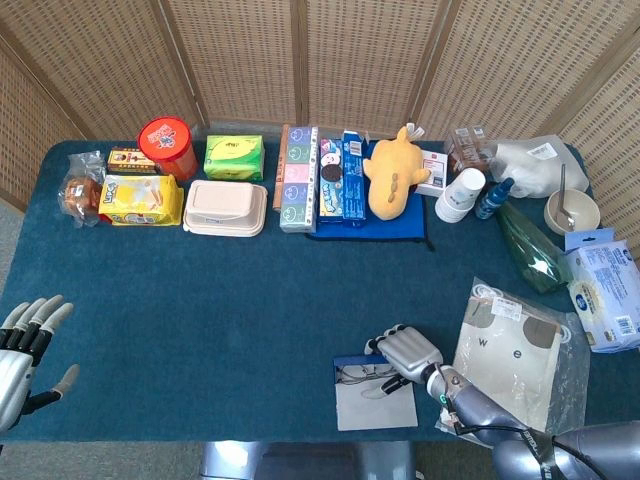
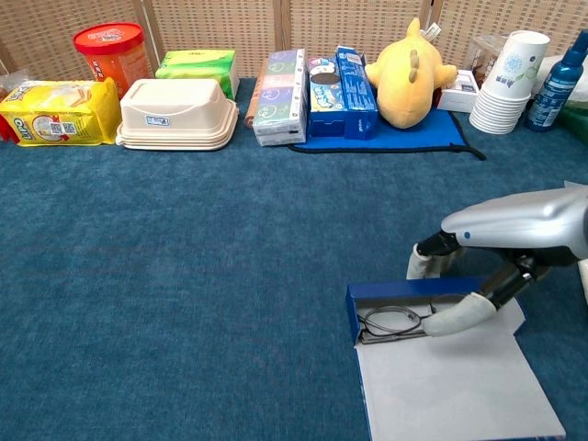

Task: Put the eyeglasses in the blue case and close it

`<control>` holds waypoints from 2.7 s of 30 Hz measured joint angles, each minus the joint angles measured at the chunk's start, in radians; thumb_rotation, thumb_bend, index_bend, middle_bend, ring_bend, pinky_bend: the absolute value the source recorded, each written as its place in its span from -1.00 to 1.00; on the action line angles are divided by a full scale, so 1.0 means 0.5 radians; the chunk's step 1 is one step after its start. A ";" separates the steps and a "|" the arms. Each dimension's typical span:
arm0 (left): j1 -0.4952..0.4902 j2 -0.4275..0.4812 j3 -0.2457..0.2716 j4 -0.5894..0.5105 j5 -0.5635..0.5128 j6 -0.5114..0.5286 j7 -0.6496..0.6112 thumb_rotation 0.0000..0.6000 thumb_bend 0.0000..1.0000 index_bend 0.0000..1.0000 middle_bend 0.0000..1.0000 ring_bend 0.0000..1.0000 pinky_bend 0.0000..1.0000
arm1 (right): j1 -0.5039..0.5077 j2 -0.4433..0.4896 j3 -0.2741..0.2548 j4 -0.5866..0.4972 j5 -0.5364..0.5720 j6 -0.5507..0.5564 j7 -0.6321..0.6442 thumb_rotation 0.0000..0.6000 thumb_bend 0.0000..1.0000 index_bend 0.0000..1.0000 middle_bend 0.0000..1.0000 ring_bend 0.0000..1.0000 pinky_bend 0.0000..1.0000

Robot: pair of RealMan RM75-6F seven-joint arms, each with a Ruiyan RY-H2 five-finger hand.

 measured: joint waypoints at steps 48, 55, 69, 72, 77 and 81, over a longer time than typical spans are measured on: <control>0.037 -0.023 -0.004 0.065 0.070 0.099 -0.052 1.00 -0.38 -0.89 -0.88 -1.00 -1.00 | -0.507 0.033 -0.128 -0.086 -1.059 0.568 0.117 0.04 -0.82 -0.97 -0.68 -0.95 -0.75; 0.041 -0.010 -0.025 0.118 0.065 0.147 -0.122 1.00 -0.38 -0.89 -0.88 -1.00 -1.00 | -0.816 -0.028 -0.246 0.043 -1.419 0.882 0.083 0.27 -0.72 -1.00 -0.76 -1.00 -0.77; 0.043 0.001 -0.049 0.224 0.062 0.201 -0.227 1.00 -0.38 -0.89 -0.88 -1.00 -1.00 | -1.322 -0.209 -0.412 0.458 -1.758 1.282 0.067 0.55 -0.56 -1.00 -0.88 -1.00 -0.80; 0.036 0.000 -0.061 0.263 0.061 0.214 -0.262 1.00 -0.38 -0.89 -0.88 -1.00 -1.00 | -1.441 -0.270 -0.427 0.583 -1.824 1.364 0.061 0.57 -0.56 -1.00 -0.90 -1.00 -0.81; 0.027 0.007 -0.073 0.299 0.076 0.240 -0.295 1.00 -0.38 -0.89 -0.88 -1.00 -1.00 | -1.599 -0.359 -0.441 0.741 -1.911 1.465 0.069 0.61 -0.57 -1.00 -0.97 -1.00 -0.84; 0.025 0.011 -0.080 0.320 0.077 0.257 -0.328 1.00 -0.39 -0.89 -0.88 -1.00 -1.00 | -1.689 -0.422 -0.442 0.860 -1.963 1.524 0.098 0.74 -0.58 -1.00 -1.00 -1.00 -0.86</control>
